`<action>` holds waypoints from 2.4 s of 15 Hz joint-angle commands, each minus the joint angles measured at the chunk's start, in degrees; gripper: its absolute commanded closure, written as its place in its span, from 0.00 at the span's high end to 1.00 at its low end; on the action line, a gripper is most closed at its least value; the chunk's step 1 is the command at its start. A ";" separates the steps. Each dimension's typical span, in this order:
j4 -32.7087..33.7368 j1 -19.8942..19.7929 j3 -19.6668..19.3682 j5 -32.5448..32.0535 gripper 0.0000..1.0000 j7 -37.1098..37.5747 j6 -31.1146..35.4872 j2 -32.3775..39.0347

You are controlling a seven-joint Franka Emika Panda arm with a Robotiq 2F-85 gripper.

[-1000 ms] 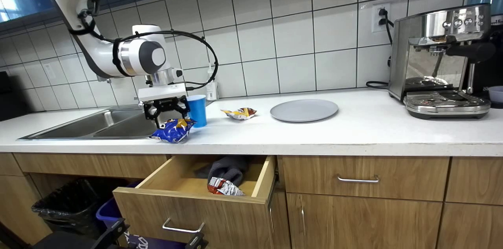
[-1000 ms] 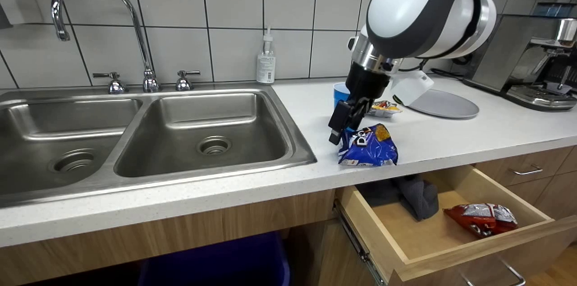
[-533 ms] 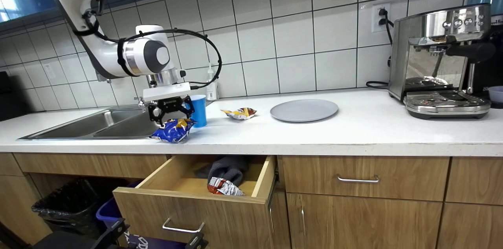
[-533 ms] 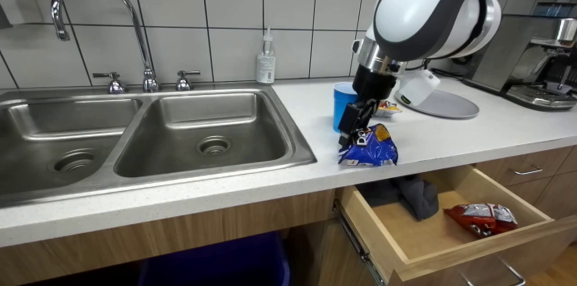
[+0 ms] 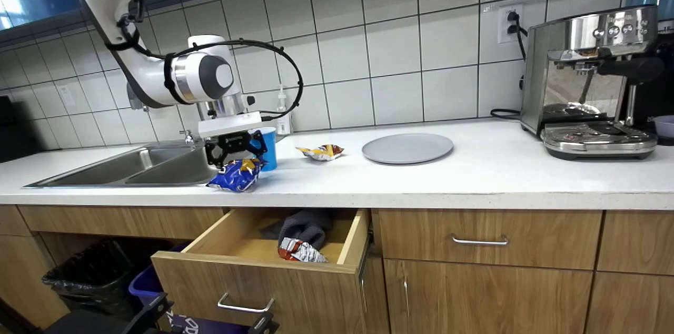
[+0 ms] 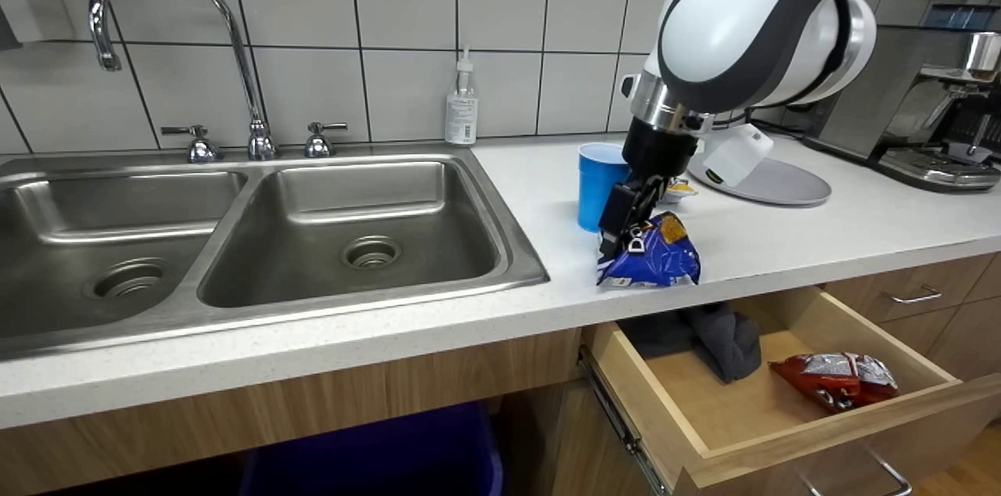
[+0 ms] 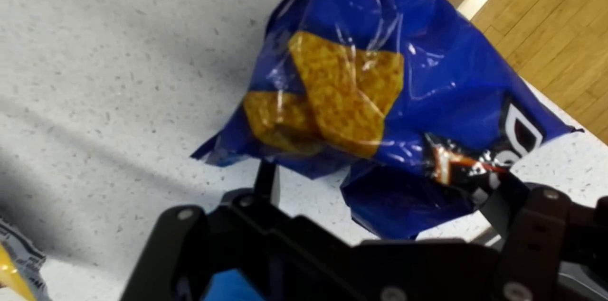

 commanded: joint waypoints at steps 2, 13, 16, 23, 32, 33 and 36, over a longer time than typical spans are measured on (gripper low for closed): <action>-0.81 -1.11 0.27 -1.29 1.00 -0.29 -1.07 -0.64; -5.82 -1.07 0.09 -1.21 1.00 0.97 -1.01 -4.71; -8.26 -0.94 -0.21 -1.34 1.00 1.42 -1.95 -7.59; -14.61 -0.56 -1.50 -1.09 1.00 2.34 -6.15 -15.48; -17.38 0.00 -2.69 -0.82 1.00 3.88 -11.06 -22.50; -17.29 0.01 -2.89 -0.89 1.00 4.36 -11.05 -22.63; -16.73 -0.11 -3.53 -1.43 1.00 6.62 -10.51 -22.43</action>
